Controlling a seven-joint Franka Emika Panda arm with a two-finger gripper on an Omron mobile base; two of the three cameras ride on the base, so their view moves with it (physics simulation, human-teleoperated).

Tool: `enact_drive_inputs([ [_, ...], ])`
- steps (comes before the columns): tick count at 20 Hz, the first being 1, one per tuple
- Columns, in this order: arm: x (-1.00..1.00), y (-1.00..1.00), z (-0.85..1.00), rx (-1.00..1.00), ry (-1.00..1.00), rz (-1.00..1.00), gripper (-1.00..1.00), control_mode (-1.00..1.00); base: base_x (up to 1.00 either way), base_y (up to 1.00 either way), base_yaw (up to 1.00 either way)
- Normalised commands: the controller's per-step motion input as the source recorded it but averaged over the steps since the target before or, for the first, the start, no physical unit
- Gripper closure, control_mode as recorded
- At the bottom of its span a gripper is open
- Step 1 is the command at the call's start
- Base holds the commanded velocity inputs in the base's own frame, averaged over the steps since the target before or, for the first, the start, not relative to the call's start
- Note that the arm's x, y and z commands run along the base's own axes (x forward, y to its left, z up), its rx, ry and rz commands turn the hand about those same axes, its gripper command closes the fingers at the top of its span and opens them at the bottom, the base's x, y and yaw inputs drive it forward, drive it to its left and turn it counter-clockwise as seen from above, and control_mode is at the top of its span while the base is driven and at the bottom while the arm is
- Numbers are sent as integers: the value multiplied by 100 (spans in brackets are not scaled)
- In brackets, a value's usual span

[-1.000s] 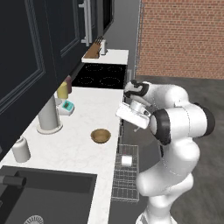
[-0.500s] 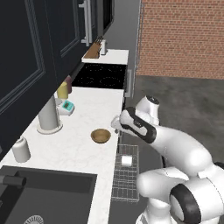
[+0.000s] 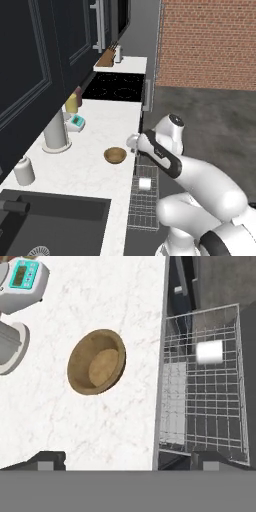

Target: Pick up the cup and bowl from the counter, place them in the dishwasher, and close the dishwasher door.

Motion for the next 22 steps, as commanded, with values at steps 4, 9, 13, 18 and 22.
enact_drive_inputs([
  [4, 68, 0, 0, 0, 17, 1, -100, -100, 0, 0, 0],
  [9, 64, 0, -2, -1, 6, 1, -100, -100, 0, 0, 0],
  [13, 39, 2, -29, -2, 0, 2, -100, -100, 0, 0, 0],
  [18, 33, 12, -29, 0, 8, 1, -100, -100, 0, 0, 0],
  [22, 28, 22, -29, 0, 8, 1, -100, -100, 0, 0, 0],
])
